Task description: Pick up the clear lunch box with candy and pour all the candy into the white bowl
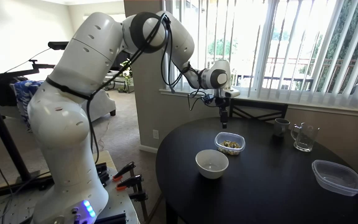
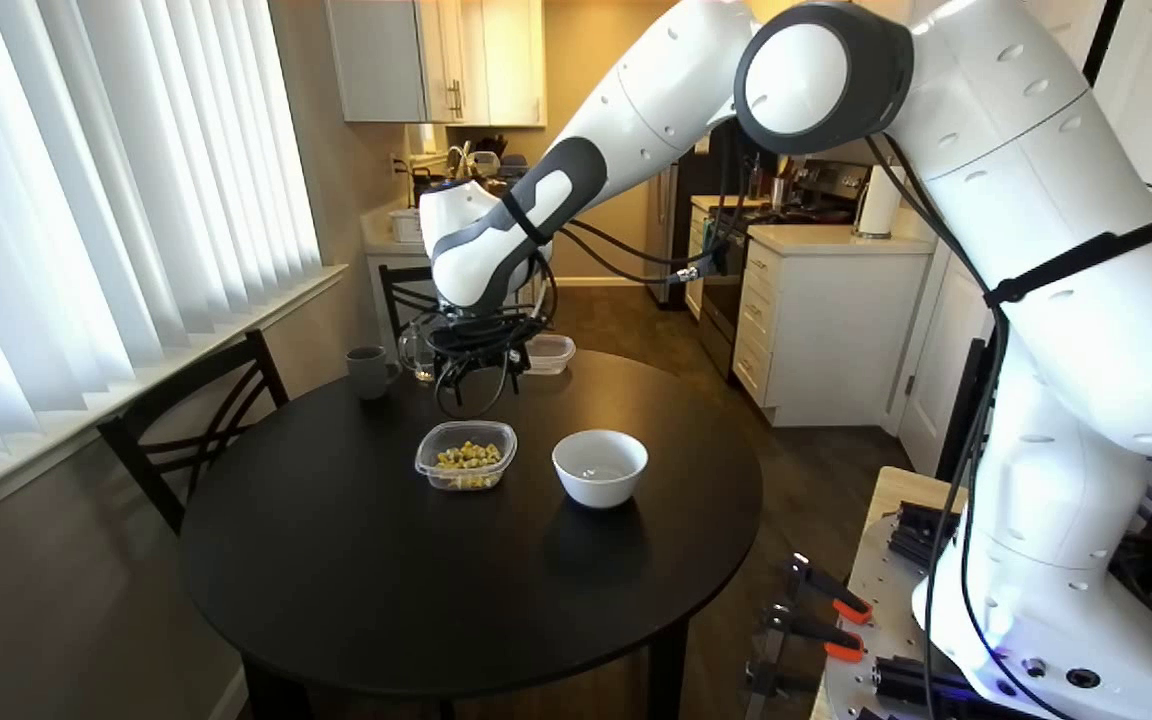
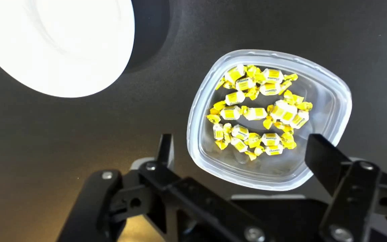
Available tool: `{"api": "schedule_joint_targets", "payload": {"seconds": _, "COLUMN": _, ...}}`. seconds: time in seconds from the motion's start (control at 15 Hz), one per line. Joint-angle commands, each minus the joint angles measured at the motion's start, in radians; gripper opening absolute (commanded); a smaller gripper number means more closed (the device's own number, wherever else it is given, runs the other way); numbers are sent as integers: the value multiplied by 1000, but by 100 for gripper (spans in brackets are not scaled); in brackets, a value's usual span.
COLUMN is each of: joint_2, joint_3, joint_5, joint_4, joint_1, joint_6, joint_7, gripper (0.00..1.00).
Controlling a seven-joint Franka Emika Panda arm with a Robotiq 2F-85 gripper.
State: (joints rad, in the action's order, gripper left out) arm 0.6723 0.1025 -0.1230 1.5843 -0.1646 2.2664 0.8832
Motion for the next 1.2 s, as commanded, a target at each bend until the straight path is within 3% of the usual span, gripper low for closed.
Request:
{"api": "schedule_joint_targets", "payload": {"seconds": 0.0, "joint_2": 100, "joint_3": -4, "joint_5": 60, "joint_4": -89, "joint_1": 54, "joint_6": -10, "joint_7": -34, "gripper": 100}}
{"api": "schedule_joint_targets", "payload": {"seconds": 0.4, "joint_2": 287, "joint_3": -21, "joint_5": 130, "joint_4": -310, "joint_1": 124, "joint_6": -68, "joint_7": -114, "gripper": 100}}
{"api": "schedule_joint_targets", "payload": {"seconds": 0.73, "joint_2": 389, "joint_3": -22, "joint_5": 155, "joint_4": -461, "joint_1": 137, "joint_6": -156, "joint_7": -148, "gripper": 100}}
{"api": "schedule_joint_targets", "payload": {"seconds": 1.13, "joint_2": 432, "joint_3": -26, "joint_5": 170, "joint_4": -516, "joint_1": 151, "joint_6": -232, "joint_7": -146, "gripper": 100}}
